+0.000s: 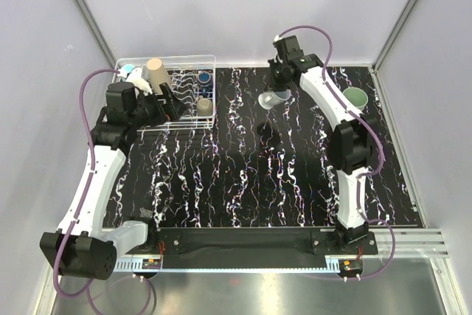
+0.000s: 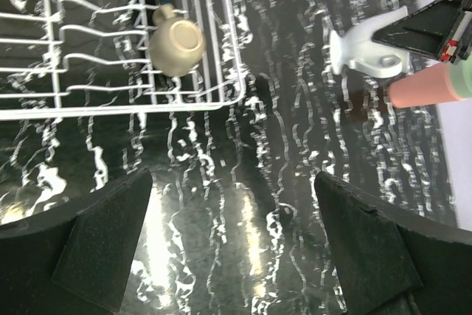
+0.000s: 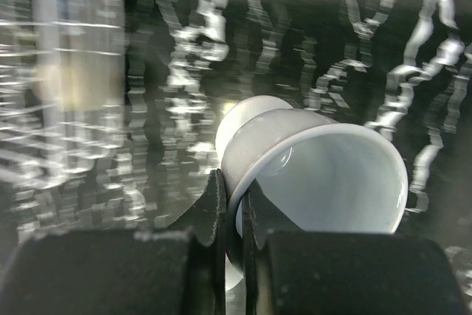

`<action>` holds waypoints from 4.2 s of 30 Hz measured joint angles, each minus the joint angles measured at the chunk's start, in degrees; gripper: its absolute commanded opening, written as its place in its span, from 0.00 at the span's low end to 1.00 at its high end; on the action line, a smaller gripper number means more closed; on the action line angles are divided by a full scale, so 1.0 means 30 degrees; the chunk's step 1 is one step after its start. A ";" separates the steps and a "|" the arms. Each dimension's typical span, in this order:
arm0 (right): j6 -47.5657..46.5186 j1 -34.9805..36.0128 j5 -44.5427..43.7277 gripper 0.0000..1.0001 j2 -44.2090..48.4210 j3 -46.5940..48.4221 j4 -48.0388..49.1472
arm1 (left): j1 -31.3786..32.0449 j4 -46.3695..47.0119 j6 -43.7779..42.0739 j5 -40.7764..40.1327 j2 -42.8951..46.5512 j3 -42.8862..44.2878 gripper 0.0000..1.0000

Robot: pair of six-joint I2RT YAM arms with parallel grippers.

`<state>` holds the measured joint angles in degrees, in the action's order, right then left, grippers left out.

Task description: Unload the cups from the dish rack

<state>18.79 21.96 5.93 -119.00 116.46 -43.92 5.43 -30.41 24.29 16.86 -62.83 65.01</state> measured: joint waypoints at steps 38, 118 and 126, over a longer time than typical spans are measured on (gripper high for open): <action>-0.2820 0.0058 -0.2987 0.37 -0.4022 0.3650 -0.3468 | 0.0015 -0.0277 -0.0612 -0.2441 0.0124 -0.0612 0.99; 0.0080 0.0255 0.3927 1.00 1.1570 -1.0681 0.4291 | -0.6572 0.1734 -0.1953 -0.9027 -1.8323 1.1227 0.93; 0.0095 0.0255 0.3942 1.00 1.1570 -1.0681 0.4320 | -0.6550 0.1770 -0.2106 -0.8714 -1.8906 1.1315 0.76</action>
<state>19.07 22.72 17.76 -84.29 84.42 -30.96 -14.22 -25.10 17.98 -9.28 -119.55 98.96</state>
